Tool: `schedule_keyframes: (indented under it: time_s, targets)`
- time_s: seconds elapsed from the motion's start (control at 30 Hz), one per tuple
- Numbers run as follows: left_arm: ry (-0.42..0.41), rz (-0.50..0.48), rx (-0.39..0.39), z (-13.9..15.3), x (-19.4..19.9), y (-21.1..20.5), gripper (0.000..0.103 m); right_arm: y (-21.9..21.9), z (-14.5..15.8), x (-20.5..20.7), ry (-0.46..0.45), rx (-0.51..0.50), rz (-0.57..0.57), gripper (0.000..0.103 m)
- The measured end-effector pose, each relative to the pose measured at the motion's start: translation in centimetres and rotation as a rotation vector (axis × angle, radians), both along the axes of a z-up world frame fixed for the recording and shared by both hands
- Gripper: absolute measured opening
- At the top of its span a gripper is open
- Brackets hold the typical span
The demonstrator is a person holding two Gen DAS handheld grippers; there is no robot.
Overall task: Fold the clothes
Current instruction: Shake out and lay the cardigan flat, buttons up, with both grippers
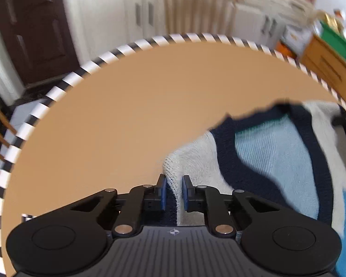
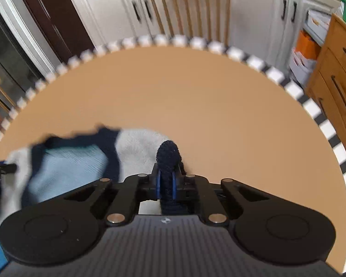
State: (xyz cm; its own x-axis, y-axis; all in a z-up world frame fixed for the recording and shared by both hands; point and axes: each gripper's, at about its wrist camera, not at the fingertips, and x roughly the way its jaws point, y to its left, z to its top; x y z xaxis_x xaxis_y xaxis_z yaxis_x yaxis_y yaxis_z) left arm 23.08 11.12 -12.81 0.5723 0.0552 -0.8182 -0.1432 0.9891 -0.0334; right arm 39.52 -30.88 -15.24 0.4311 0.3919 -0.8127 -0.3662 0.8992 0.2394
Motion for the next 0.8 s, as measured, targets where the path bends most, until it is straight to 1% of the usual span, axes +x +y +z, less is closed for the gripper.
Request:
schedule_keyframes:
  time_s: [0.07,0.13,0.2,0.23,0.27,0.3,0.37,0.43,0.47,0.5,0.53,0.57,0.6,0.67,0.7,0.73,0.77,0.8]
  targets:
    - [-0.07,0.057,-0.001,1.9,-0.1,1.1,0.014,0.0,2.9,-0.1,-0.073,0.051,-0.004,0.009]
    - [-0.13,0.114,0.017,3.7,0.5,2.5,0.014,0.5,5.5,0.6,-0.142,0.074,-0.005,0.009]
    - [-0.173,0.153,0.068,5.1,1.7,3.6,0.014,1.7,7.4,2.8,-0.16,0.091,-0.037,0.009]
    - [-0.184,0.17,0.098,5.4,2.8,4.2,0.014,2.5,7.7,4.2,-0.165,0.092,-0.059,0.009]
    - [-0.183,0.184,0.124,5.3,4.2,4.6,0.014,3.6,7.4,5.7,-0.168,0.07,-0.066,0.009]
    - [-0.173,0.2,0.144,4.9,5.7,5.0,0.015,4.8,6.4,7.0,-0.157,0.048,-0.087,0.009]
    - [-0.142,0.219,0.182,3.4,8.5,5.5,0.015,7.3,4.4,9.5,-0.137,0.004,-0.127,0.01]
    - [-0.091,0.212,0.237,1.5,10.2,5.1,0.015,9.1,2.1,10.6,-0.105,-0.031,-0.164,0.013]
    - [-0.063,0.206,0.266,0.5,11.0,4.9,0.015,9.3,1.8,10.4,-0.103,-0.042,-0.161,0.015]
    - [-0.049,0.195,0.301,-0.2,11.4,4.5,0.016,9.6,1.5,10.1,-0.101,-0.053,-0.157,0.021]
    - [-0.053,0.186,0.331,-0.5,11.3,4.0,0.016,9.8,1.2,9.9,-0.099,-0.064,-0.154,0.028]
    - [-0.069,0.18,0.339,-0.3,11.0,3.8,0.018,10.1,0.8,9.7,-0.097,-0.075,-0.15,0.034]
    - [-0.09,0.174,0.339,0.1,10.5,3.7,0.022,10.3,0.6,9.4,-0.096,-0.086,-0.147,0.039]
    - [-0.129,0.174,0.342,1.1,9.4,3.4,0.029,8.7,2.2,8.1,-0.136,-0.126,-0.134,0.045]
    - [-0.146,0.187,0.348,2.0,8.6,3.4,0.032,7.4,3.3,6.9,-0.153,-0.132,-0.141,0.046]
    - [-0.167,0.204,0.348,2.9,7.7,3.2,0.033,6.2,4.5,5.7,-0.169,-0.137,-0.147,0.047]
    - [-0.185,0.21,0.337,3.8,6.5,3.2,0.038,4.8,5.5,3.9,-0.181,-0.119,-0.138,0.048]
    - [-0.192,0.2,0.31,4.7,5.0,2.9,0.039,3.3,6.2,1.9,-0.186,-0.098,-0.124,0.053]
